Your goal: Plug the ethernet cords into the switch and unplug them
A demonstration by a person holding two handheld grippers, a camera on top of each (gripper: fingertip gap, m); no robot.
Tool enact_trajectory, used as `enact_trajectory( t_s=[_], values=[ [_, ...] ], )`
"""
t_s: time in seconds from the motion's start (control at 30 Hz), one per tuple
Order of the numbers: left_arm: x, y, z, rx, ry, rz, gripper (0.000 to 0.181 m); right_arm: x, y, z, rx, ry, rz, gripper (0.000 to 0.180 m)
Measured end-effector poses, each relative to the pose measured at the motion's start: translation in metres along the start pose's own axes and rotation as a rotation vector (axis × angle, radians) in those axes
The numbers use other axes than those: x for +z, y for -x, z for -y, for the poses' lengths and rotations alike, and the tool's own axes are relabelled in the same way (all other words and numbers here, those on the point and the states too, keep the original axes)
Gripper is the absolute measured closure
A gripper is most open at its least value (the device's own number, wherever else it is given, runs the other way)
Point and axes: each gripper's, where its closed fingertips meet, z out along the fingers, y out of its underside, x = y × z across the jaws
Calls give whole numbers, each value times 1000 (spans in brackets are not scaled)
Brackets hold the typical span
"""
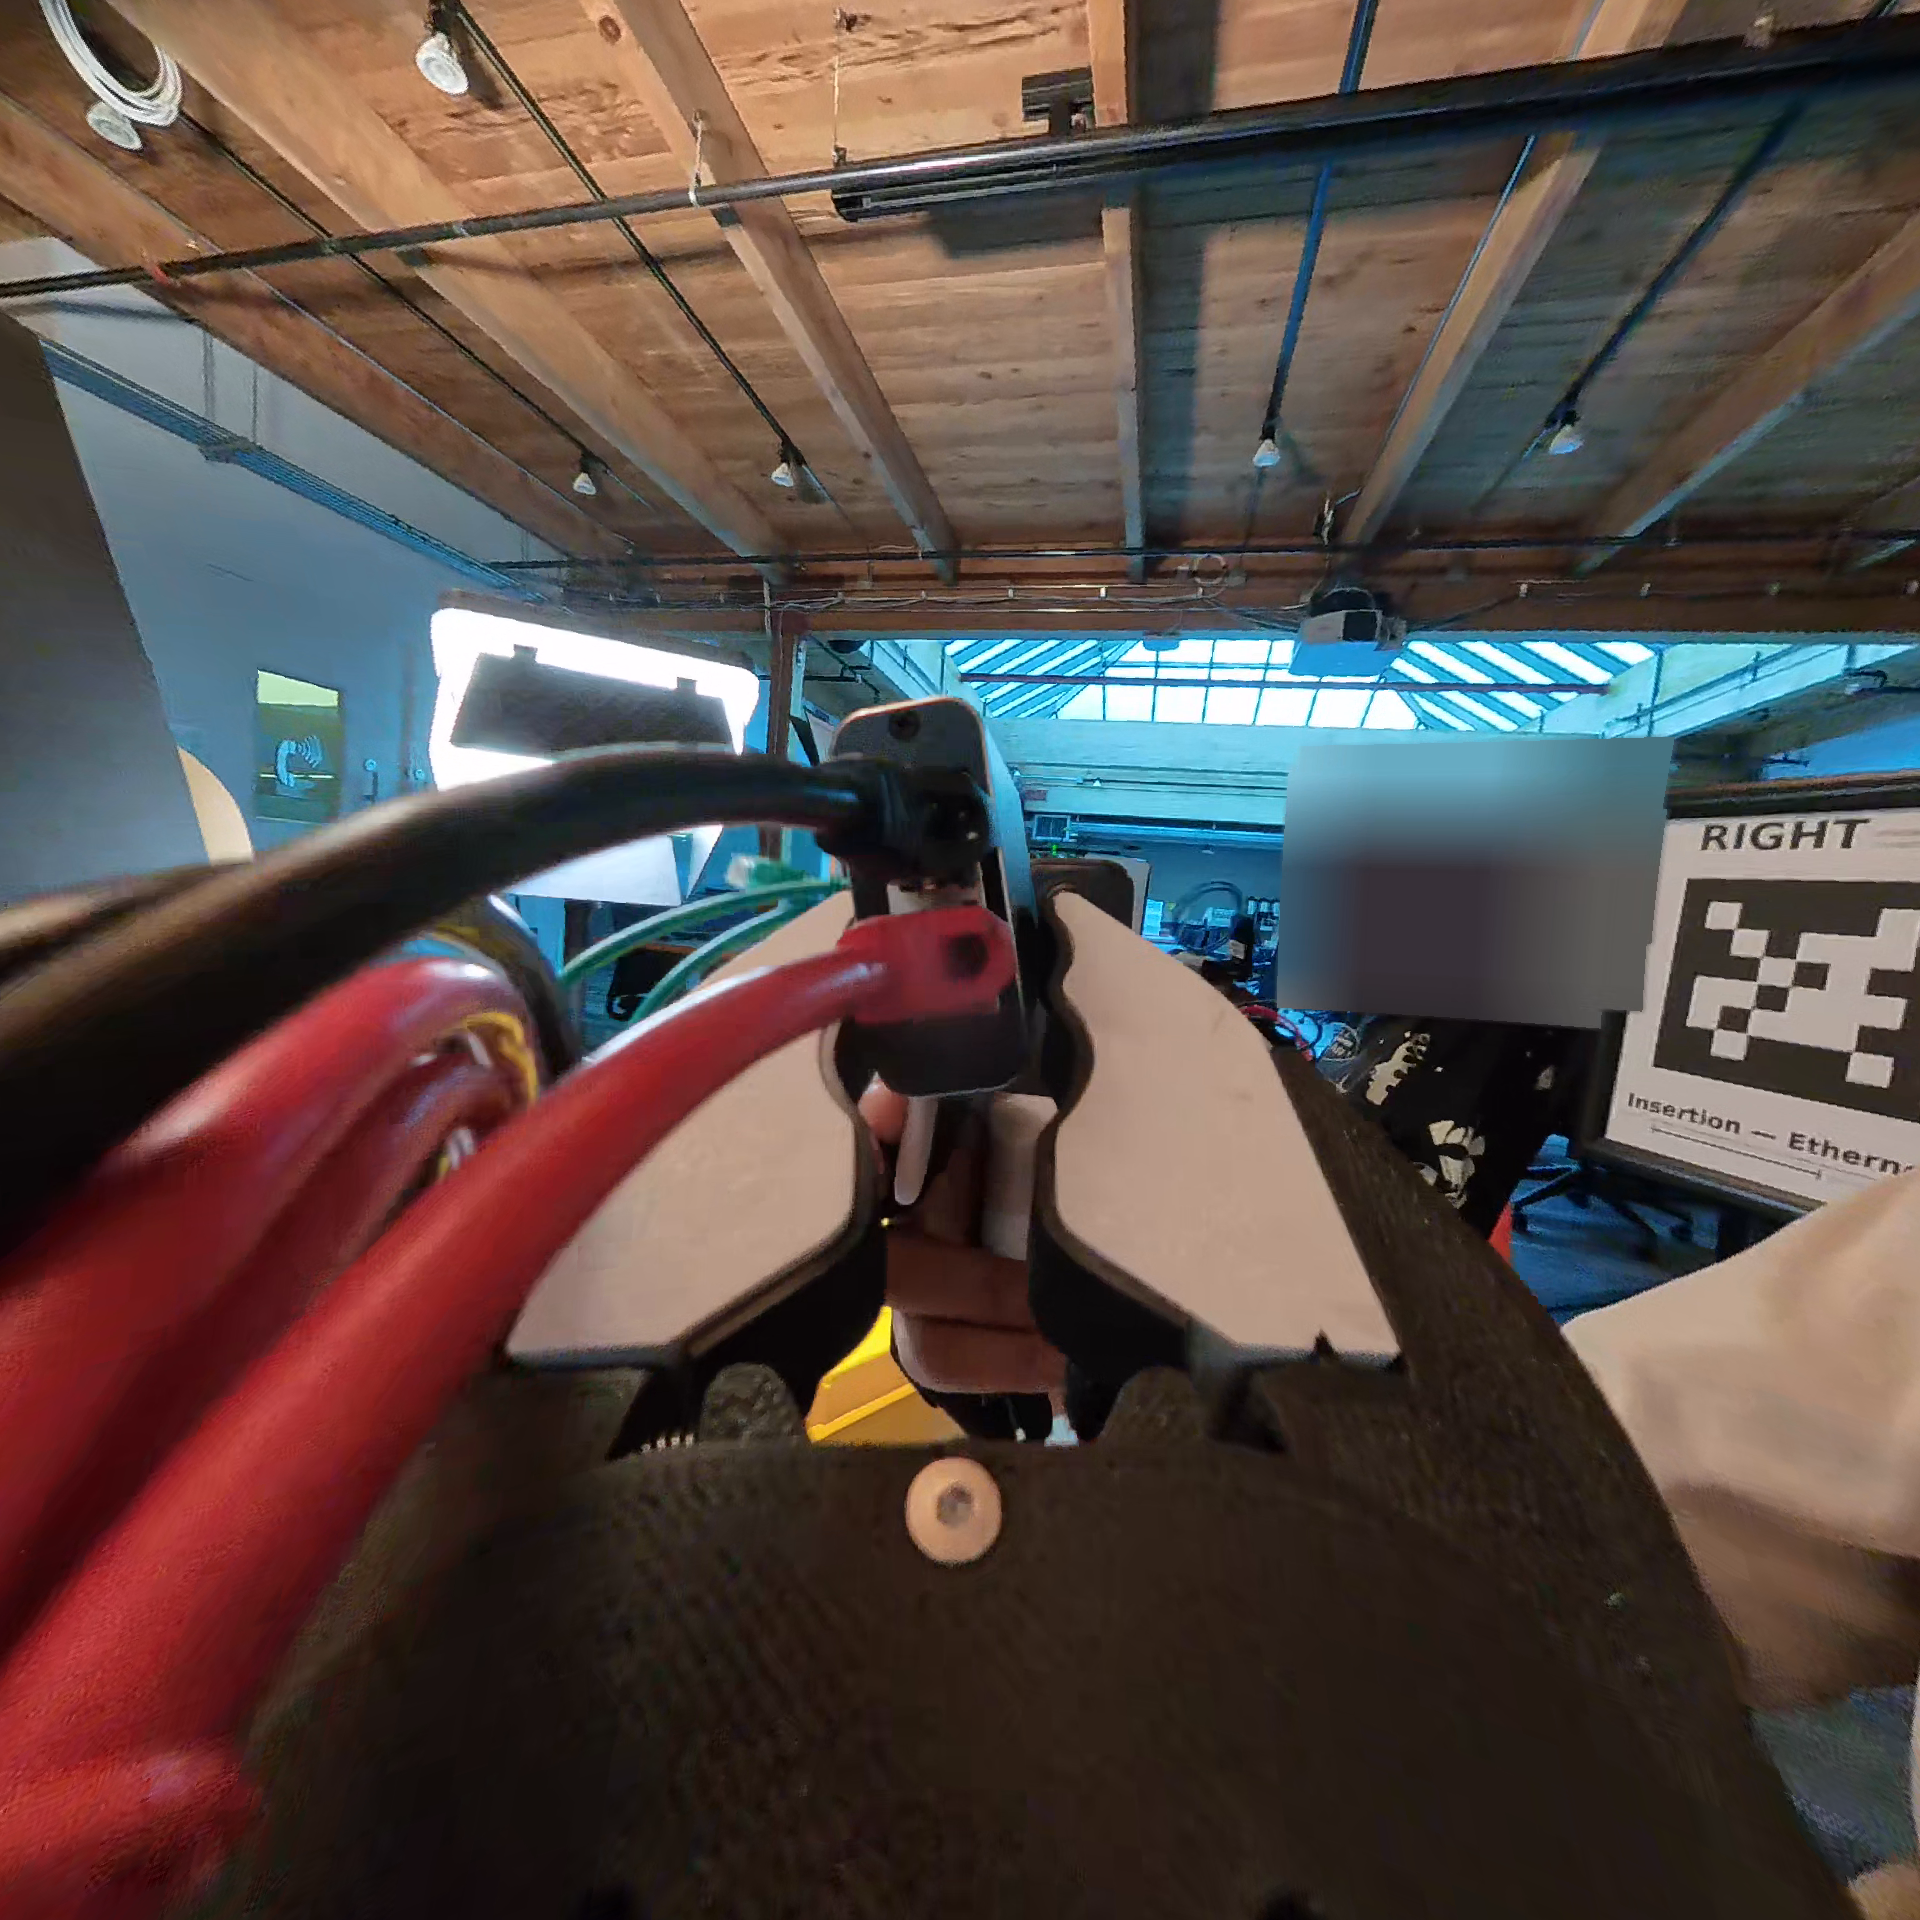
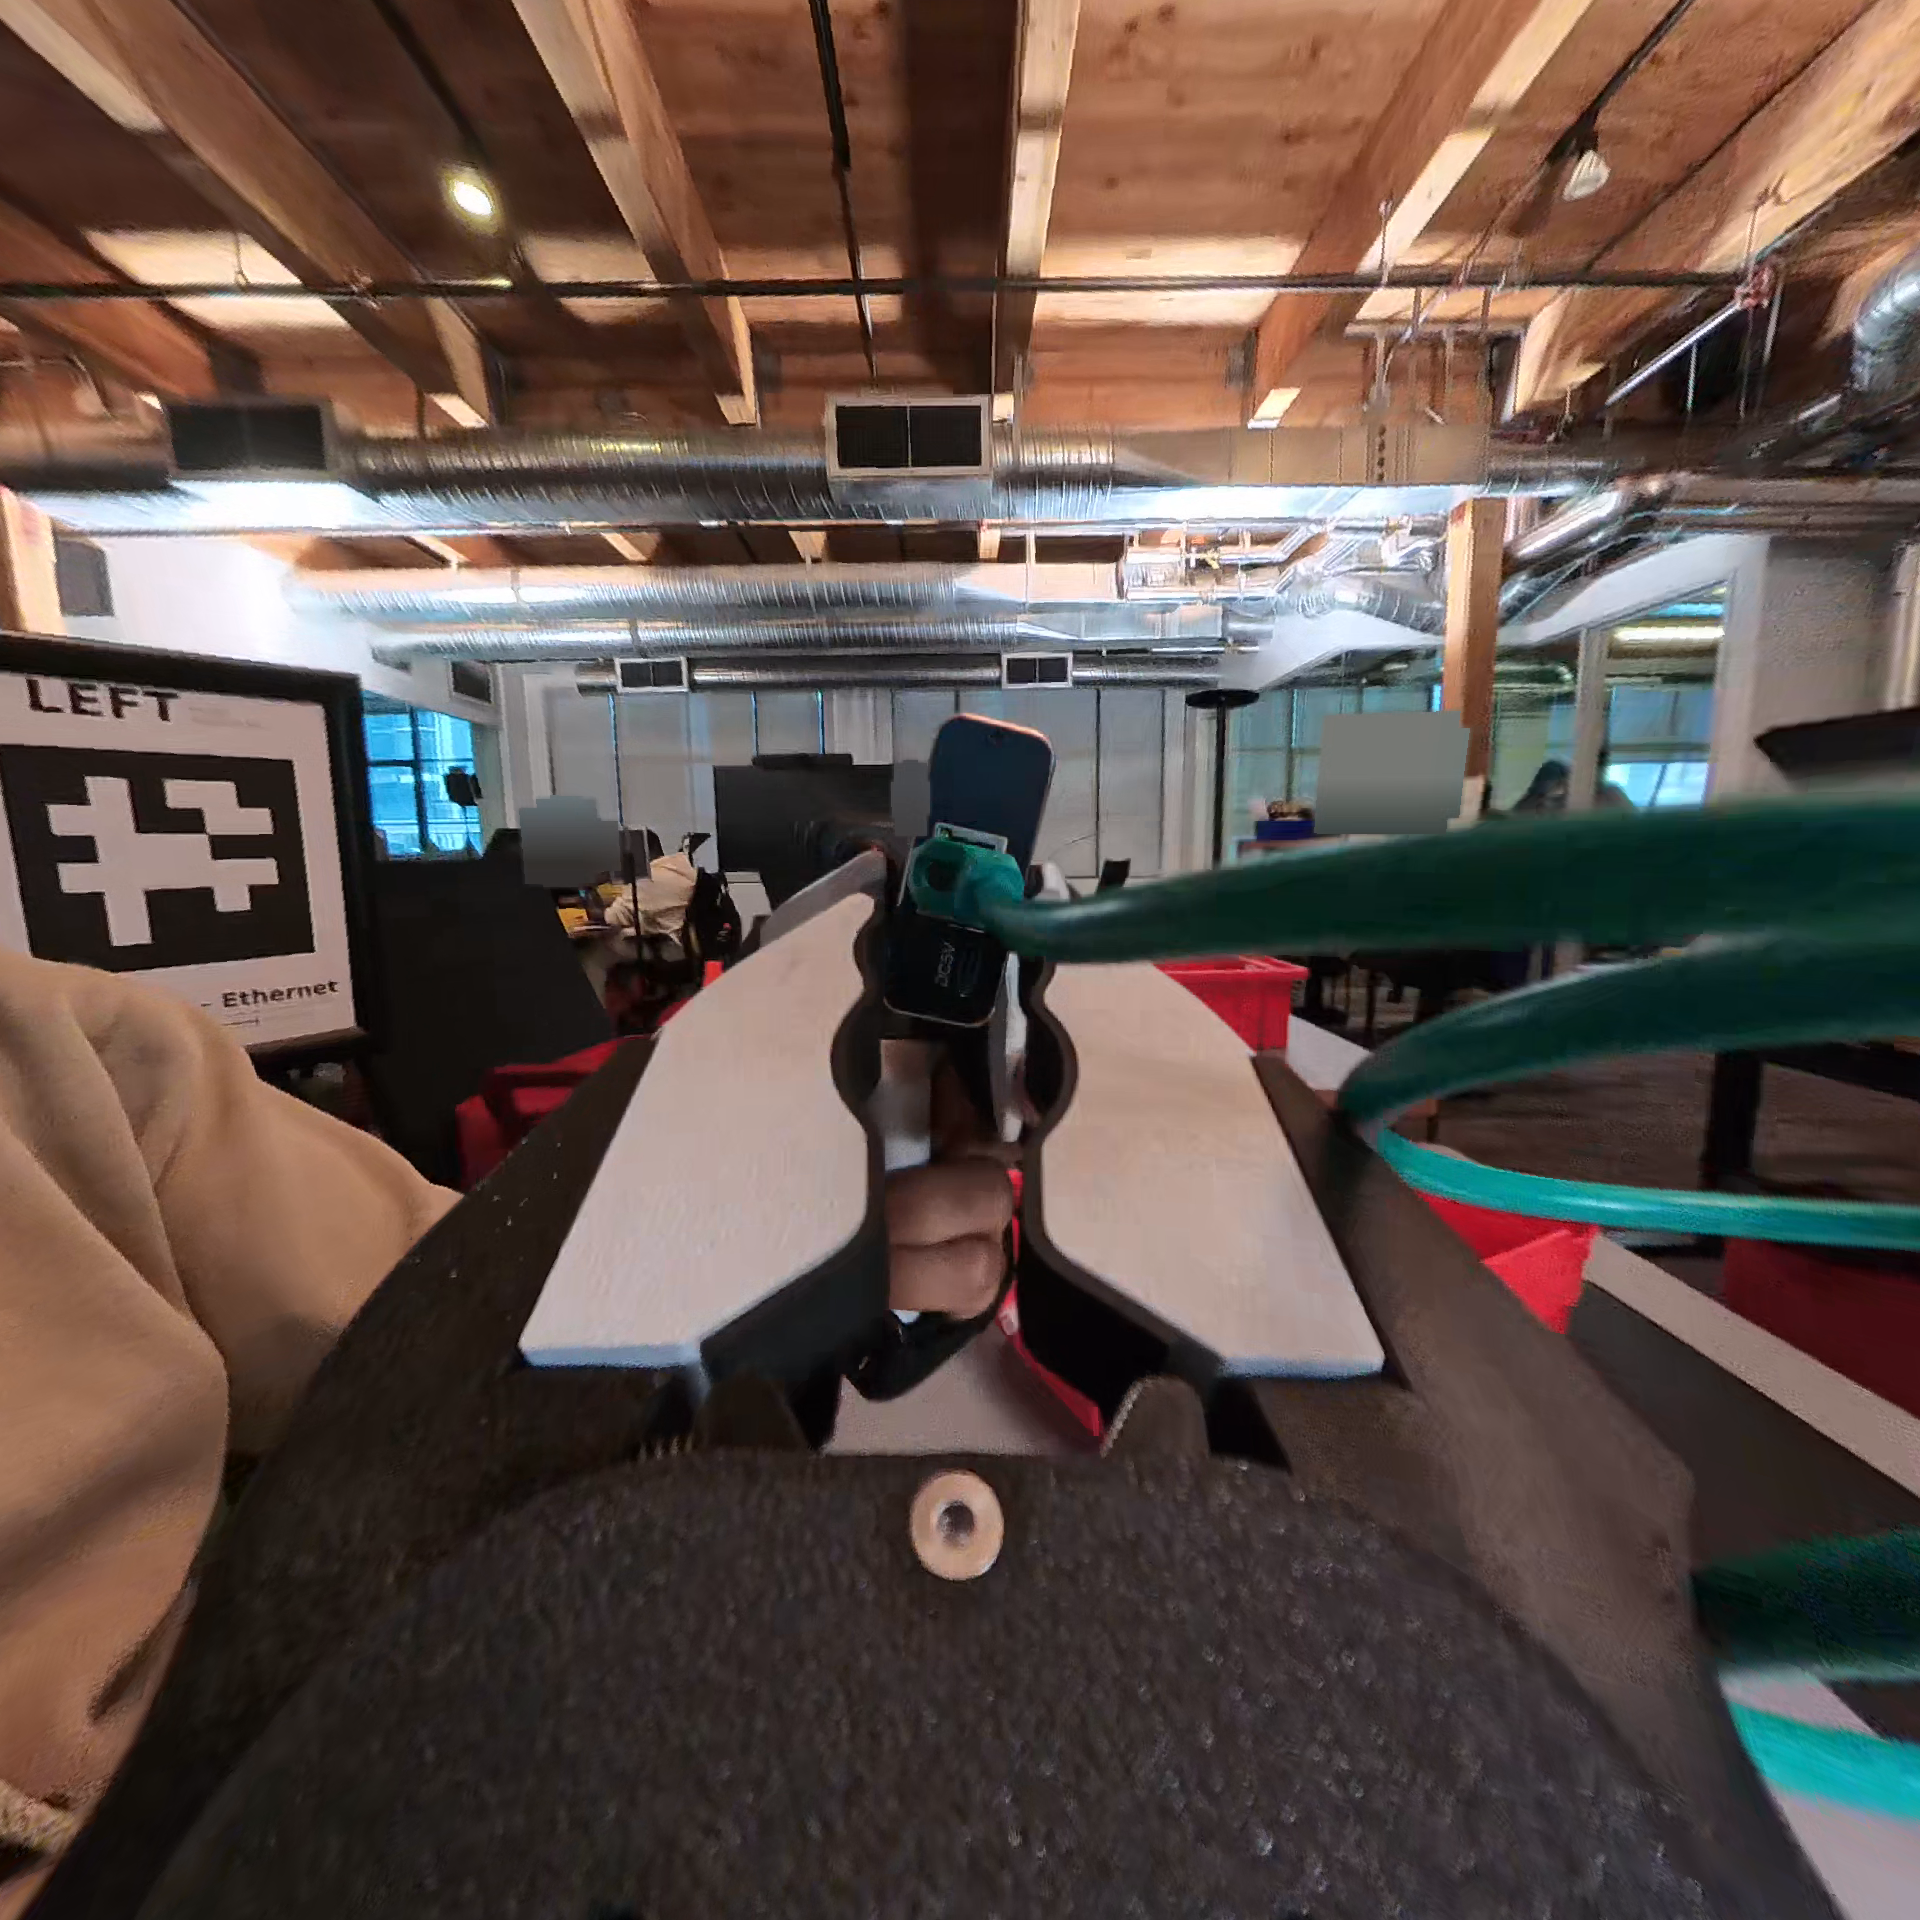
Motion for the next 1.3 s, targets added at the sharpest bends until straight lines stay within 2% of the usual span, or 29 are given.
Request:
enact_trajectory(
  t_s=[0.13,0.47,0.8,1.1,1.3],
  values=[
    [-3,3,1,-2,-2,1,153,-9,-7,19,20,-44,-44,162],
    [-1,-4,1,79,8,-3,150,-7,1,9,9,85,6,159],
    [-2,-8,1,139,21,-19,152,-7,5,9,13,103,24,164],
    [-3,-8,2,117,37,-34,150,-5,7,7,-3,128,12,165],
    [-6,-9,6,261,40,18,153,0,2,5,-78,168,-85,164]
  ],
)
